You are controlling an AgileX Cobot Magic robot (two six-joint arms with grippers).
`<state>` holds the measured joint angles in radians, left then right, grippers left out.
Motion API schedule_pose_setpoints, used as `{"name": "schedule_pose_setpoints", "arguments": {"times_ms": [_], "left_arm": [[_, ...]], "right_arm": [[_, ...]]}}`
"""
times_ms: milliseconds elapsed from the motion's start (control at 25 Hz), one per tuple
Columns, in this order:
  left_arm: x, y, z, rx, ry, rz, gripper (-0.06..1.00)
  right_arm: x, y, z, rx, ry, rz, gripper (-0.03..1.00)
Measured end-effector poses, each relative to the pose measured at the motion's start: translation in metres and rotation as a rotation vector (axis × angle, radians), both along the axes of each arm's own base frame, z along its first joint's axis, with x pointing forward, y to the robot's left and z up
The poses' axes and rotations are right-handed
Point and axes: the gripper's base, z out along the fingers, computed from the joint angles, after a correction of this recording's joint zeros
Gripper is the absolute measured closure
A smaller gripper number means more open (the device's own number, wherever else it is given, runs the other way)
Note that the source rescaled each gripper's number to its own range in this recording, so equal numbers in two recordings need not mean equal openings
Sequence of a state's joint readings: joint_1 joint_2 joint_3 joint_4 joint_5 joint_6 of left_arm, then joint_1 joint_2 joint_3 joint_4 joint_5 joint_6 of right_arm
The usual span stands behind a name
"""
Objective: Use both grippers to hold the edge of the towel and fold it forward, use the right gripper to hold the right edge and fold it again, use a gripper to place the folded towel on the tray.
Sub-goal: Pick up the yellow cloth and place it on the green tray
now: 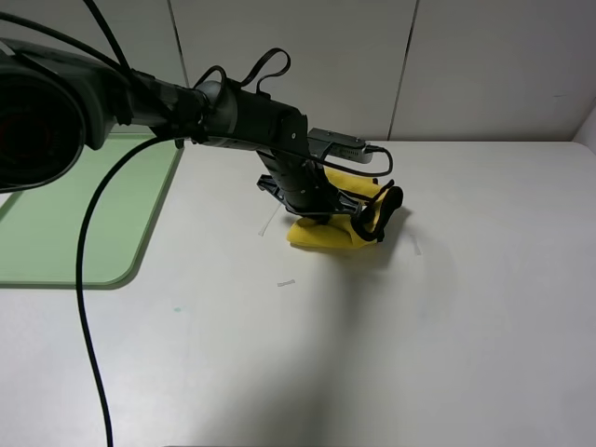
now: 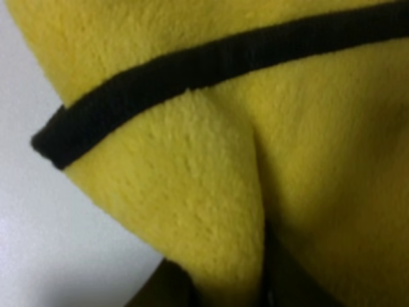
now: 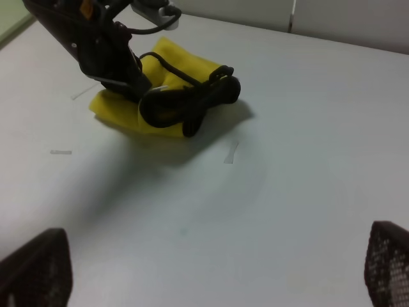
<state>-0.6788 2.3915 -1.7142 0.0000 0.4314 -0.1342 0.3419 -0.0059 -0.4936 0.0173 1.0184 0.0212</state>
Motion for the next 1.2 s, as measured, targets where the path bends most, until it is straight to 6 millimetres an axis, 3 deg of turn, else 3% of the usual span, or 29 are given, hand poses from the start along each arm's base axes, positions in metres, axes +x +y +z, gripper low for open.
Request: {"name": "schedule_pose_setpoints", "arguments": {"times_ms": [200, 440, 680, 720, 760, 1080, 1120, 1200], "left_arm": [[0.005, 0.008, 0.009, 0.056, 0.018, -0.008, 0.83], [0.022, 0.047, 0.039, 0.187, 0.013, 0.011, 0.83], [0.043, 0.1, 0.058, 0.299, 0.021, 0.074, 0.83], [0.043, 0.1, 0.058, 0.299, 0.021, 0.074, 0.83], [0.048, 0.118, 0.059, 0.33, 0.037, 0.089, 0.83], [0.071, 0.192, 0.058, 0.365, 0.095, 0.209, 0.83], [0.071, 0.192, 0.058, 0.365, 0.095, 0.209, 0.83], [0.076, 0.219, 0.058, 0.369, 0.117, 0.265, 0.83]], "right_arm": [[0.0, 0.0, 0.0, 0.0, 0.0, 0.0, -0.03], [0.0, 0.0, 0.0, 0.0, 0.0, 0.0, -0.03], [0.0, 0.0, 0.0, 0.0, 0.0, 0.0, -0.03], [0.0, 0.0, 0.0, 0.0, 0.0, 0.0, -0.03], [0.0, 0.0, 0.0, 0.0, 0.0, 0.0, -0.03], [0.0, 0.0, 0.0, 0.0, 0.0, 0.0, -0.03], [0.0, 0.0, 0.0, 0.0, 0.0, 0.0, -0.03], [0.0, 0.0, 0.0, 0.0, 0.0, 0.0, -0.03]]}}
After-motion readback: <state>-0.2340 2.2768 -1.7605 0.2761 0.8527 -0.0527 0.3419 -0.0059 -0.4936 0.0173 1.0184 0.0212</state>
